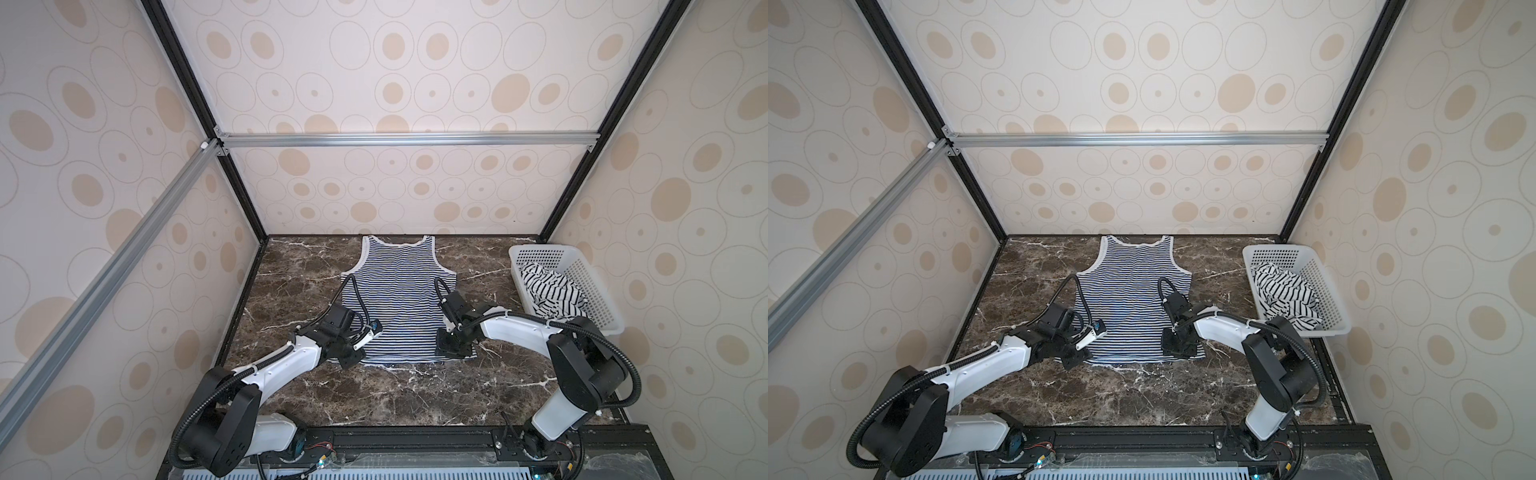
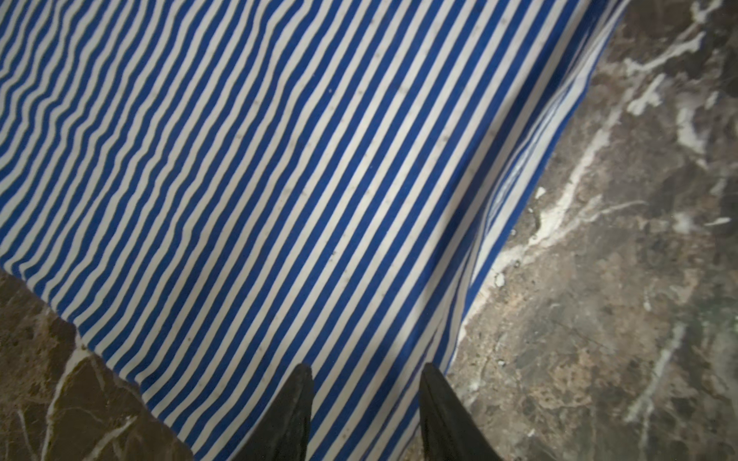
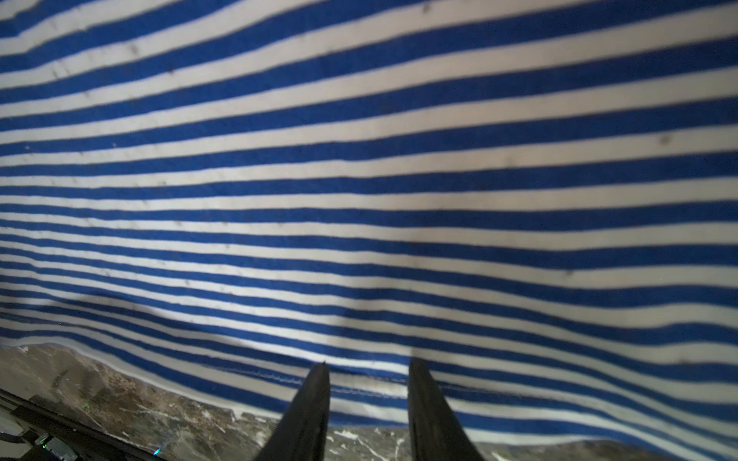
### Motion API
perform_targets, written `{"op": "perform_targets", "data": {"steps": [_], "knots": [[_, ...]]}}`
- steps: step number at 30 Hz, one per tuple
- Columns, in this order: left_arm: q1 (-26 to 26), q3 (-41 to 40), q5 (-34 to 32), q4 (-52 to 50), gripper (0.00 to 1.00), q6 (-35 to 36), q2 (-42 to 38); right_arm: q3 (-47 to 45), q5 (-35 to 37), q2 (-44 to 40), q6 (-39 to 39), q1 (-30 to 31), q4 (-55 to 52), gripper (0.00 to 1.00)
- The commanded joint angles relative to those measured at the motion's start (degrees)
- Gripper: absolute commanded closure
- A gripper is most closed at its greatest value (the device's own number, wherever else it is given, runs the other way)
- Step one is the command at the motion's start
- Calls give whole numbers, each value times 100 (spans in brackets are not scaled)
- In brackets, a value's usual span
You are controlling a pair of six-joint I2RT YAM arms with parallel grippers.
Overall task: Fold and stack tank tops
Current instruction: Smooth out the tank top at the center of the table.
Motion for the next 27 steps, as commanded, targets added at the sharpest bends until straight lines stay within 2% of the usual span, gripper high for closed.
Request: {"op": "perform_targets", "data": {"steps": [1, 11, 14, 19, 22, 27], "knots": [[-64, -121, -5, -190, 55, 24, -115, -65, 18, -168, 146, 68, -214, 64], [-73, -271, -485, -1, 55, 97, -38, 273, 54, -94, 300, 81, -567, 65], [-73, -217, -657, 124, 55, 33, -358, 484, 43, 98, 436, 81, -611, 65], [-77, -121, -698, 676, 39, -158, -780, 711, -4, 281, 735, 81, -466, 65], [-65, 93, -946, 1041, 38, -187, -422, 766, -53, 302, 943, 103, -265, 65], [59, 726, -1162, 1566, 37, -142, 706, 1062, 34, 507, 1061, 370, -173, 65]]}}
